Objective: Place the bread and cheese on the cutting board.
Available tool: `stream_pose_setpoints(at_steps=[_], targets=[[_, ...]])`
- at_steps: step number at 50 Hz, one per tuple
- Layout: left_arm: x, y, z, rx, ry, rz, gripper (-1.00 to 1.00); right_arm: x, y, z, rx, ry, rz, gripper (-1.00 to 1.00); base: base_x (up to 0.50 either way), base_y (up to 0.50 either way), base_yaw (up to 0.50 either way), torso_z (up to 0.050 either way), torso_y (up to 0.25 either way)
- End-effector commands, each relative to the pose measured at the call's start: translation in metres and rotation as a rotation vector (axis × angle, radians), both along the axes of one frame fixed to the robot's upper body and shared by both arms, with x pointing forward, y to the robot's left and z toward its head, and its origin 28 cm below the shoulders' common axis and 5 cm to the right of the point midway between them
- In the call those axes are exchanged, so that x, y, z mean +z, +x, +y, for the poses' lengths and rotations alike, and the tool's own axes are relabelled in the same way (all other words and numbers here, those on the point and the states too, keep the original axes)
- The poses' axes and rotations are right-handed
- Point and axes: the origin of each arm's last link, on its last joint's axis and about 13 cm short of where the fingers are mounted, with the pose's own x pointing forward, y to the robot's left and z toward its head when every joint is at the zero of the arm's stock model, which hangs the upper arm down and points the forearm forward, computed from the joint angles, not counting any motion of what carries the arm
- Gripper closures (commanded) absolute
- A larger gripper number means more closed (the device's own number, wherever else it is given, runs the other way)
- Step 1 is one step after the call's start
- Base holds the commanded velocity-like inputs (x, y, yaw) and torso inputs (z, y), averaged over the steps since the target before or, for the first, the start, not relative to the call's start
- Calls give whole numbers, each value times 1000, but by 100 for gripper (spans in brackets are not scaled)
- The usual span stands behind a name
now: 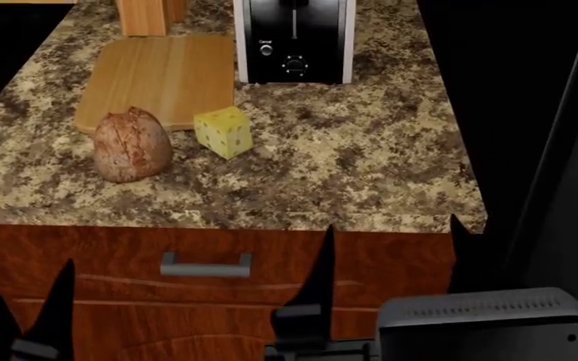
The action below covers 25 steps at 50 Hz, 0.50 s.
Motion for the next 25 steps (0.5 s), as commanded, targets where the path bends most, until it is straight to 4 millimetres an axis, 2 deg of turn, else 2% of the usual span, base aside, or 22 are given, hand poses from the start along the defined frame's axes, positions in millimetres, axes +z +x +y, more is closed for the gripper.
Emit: stream_pose_setpoints(at_steps=[1, 15, 19, 21, 25], targets=[[-5, 8, 9, 7, -77, -6, -100, 3, 1, 1, 17, 34, -29, -100, 0, 0, 0, 50, 0], [7, 4, 19, 39, -54, -36, -100, 3, 1, 2, 23, 27, -28, -100, 0, 0, 0, 50, 0], [8, 5, 18, 76, -68, 2, -100, 3, 0, 3, 40, -3, -30, -100, 0, 0, 0, 50, 0], [14, 4, 17, 85, -96, -7, -100, 4, -2, 4, 57, -56, -60, -100, 162, 0, 0, 0, 0], [26, -4, 15, 77, -86, -24, -100, 5, -2, 6, 62, -44, -68, -100, 500, 39, 0, 0, 0]])
